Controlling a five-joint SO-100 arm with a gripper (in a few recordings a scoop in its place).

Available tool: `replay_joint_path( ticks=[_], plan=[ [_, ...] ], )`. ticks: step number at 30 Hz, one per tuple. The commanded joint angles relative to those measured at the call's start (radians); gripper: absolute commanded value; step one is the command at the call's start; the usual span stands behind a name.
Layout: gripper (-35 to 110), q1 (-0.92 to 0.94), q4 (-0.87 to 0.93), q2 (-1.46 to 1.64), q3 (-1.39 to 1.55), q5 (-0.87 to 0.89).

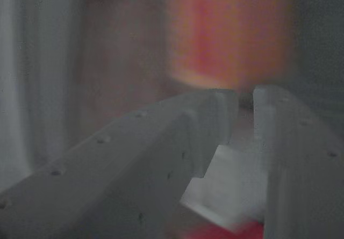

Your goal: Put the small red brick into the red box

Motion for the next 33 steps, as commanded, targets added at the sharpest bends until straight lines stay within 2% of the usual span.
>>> replay_joint_path(
  ticks=[1,7,11,25,33],
  plan=[
    [0,-0.043,0.031,0.42,0.36,0.0],
    [0,-0.066,0.118,0.83,0.661,0.028],
    [0,-0.074,0.153,0.988,0.767,0.058],
    [0,-0.106,0.377,1.226,0.857,0.133],
    [0,-0.086,0.408,1.226,0.85,0.178]
  ],
)
